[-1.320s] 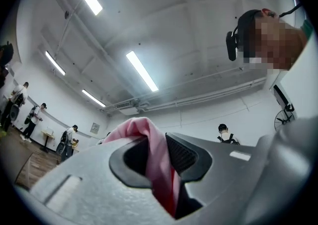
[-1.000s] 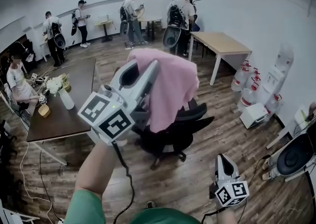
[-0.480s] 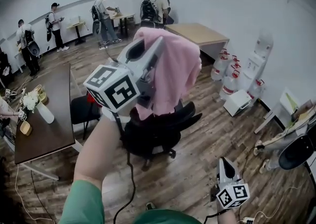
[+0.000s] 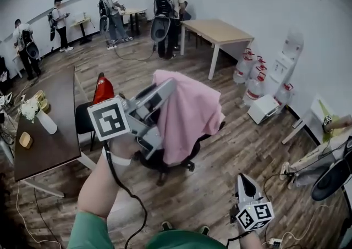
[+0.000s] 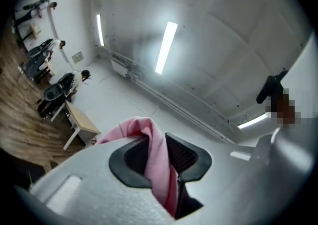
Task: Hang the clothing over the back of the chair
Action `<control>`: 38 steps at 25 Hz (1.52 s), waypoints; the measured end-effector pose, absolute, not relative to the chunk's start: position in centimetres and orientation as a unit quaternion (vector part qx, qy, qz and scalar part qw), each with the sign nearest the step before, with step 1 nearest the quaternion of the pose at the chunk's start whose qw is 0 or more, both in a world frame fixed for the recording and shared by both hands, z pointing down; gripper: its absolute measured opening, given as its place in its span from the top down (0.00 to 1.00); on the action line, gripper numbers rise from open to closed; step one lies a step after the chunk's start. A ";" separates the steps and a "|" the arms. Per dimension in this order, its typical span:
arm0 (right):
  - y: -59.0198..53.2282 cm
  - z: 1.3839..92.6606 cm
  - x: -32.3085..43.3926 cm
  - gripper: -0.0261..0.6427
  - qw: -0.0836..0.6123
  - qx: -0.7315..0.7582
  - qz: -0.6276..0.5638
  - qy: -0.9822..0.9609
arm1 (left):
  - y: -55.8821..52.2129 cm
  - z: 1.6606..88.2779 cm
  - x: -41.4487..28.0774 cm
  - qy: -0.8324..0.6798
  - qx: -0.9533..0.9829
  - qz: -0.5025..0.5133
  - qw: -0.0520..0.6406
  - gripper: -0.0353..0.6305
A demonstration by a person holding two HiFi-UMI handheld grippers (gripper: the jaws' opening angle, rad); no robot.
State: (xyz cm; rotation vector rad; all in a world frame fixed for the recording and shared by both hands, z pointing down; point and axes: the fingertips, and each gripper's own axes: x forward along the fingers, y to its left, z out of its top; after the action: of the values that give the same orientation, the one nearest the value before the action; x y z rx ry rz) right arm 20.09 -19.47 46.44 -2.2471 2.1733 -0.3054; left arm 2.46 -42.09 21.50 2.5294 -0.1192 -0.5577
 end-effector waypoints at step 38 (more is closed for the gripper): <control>-17.1 49.0 22.8 0.96 0.015 -0.638 -0.142 0.757 | -42.7 37.8 3.4 -0.359 0.920 0.104 0.123 0.75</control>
State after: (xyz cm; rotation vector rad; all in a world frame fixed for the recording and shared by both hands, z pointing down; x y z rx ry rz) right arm 22.83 -17.06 48.98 -1.9845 2.3554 -0.4427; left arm 3.38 -42.66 37.83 2.6830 -1.0465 0.3025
